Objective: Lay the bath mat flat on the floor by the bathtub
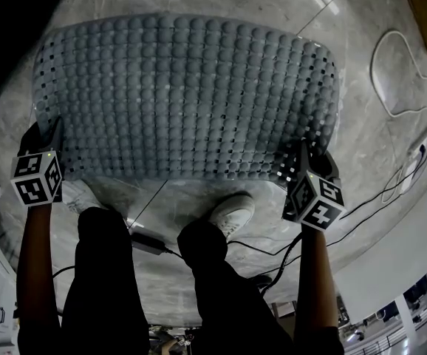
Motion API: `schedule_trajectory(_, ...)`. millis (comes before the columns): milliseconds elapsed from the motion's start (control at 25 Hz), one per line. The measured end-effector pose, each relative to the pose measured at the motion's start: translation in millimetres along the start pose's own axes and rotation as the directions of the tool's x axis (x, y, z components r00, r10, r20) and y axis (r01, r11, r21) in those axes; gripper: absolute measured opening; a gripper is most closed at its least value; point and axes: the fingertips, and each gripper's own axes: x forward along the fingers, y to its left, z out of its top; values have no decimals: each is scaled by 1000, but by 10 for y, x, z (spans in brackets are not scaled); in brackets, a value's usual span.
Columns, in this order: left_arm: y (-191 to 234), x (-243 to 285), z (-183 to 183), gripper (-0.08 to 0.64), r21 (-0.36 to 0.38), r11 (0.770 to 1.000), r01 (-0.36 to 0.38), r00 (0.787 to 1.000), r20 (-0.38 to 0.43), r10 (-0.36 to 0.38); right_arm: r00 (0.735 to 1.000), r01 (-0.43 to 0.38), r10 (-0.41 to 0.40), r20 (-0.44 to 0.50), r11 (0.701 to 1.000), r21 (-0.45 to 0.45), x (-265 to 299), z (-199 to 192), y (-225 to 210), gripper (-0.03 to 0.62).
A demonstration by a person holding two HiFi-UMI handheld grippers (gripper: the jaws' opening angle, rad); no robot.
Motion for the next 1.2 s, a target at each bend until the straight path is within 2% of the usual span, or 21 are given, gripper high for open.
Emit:
schedule_trajectory(400, 144, -66, -64, 247, 6, 996, -85, 996, -30, 85, 1000, 0, 0, 8, 998, 56, -5, -33, -102, 231)
schedule_trajectory(720, 124, -143, -68, 259, 20, 995, -100, 995, -19, 101, 999, 34, -37, 38, 996, 82, -66, 13, -142, 278)
schedule_trajectory(1040, 37, -319, 57, 259, 22, 997, -77, 997, -1, 77, 999, -2, -1, 40, 998, 69, -230, 88, -53, 267)
schedule_trajectory(1200, -17, -498, 115, 258, 6, 999, -43, 999, -8, 43, 998, -44, 41, 39, 996, 81, -393, 163, 51, 228)
